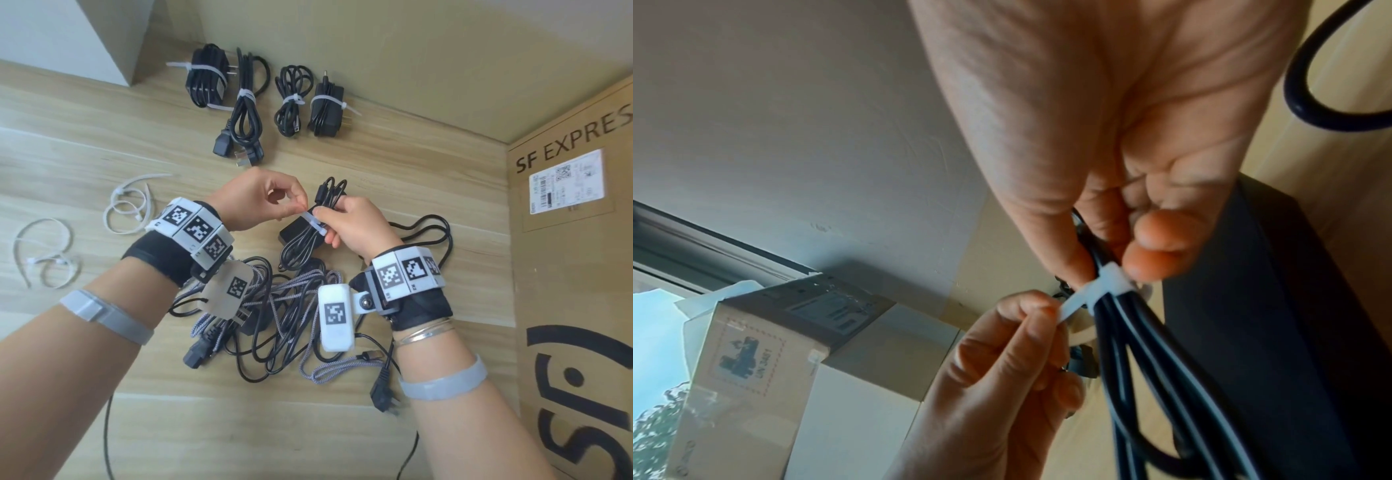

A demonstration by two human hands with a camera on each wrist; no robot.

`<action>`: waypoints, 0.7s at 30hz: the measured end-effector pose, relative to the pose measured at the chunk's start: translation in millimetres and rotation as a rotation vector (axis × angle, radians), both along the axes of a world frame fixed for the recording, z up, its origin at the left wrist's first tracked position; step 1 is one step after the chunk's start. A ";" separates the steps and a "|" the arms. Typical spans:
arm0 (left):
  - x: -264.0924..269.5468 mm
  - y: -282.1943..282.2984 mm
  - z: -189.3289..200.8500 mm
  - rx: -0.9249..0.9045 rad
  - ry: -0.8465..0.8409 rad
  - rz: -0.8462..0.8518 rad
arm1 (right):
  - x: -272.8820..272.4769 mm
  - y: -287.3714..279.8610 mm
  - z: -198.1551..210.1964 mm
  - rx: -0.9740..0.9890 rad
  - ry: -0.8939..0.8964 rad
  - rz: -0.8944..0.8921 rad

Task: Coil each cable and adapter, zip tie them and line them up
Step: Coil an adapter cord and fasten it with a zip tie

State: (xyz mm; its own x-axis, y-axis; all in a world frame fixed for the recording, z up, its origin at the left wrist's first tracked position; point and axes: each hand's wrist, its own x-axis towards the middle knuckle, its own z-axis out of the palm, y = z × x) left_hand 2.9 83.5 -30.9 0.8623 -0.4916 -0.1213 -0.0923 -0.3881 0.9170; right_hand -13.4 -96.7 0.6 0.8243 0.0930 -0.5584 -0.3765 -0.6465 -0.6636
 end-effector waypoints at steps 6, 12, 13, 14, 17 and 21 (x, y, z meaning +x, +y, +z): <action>3.8 -6.2 10.2 0.055 -0.169 -0.121 | 2.7 3.7 1.5 -0.026 0.017 0.003; 7.9 -4.2 5.4 0.126 -0.295 -0.160 | 3.9 9.9 2.2 -0.024 0.008 0.005; 7.7 -3.7 4.9 0.125 -0.316 -0.163 | 3.5 10.5 2.1 -0.022 0.004 0.000; 7.6 -3.0 4.8 0.117 -0.325 -0.160 | 3.4 10.8 2.1 -0.021 0.000 -0.004; 7.0 -0.1 3.1 0.087 -0.305 -0.149 | 3.8 11.3 2.0 -0.032 -0.011 -0.002; 5.8 0.5 -0.8 0.114 -0.301 -0.136 | 4.1 11.1 0.3 -0.068 -0.029 0.005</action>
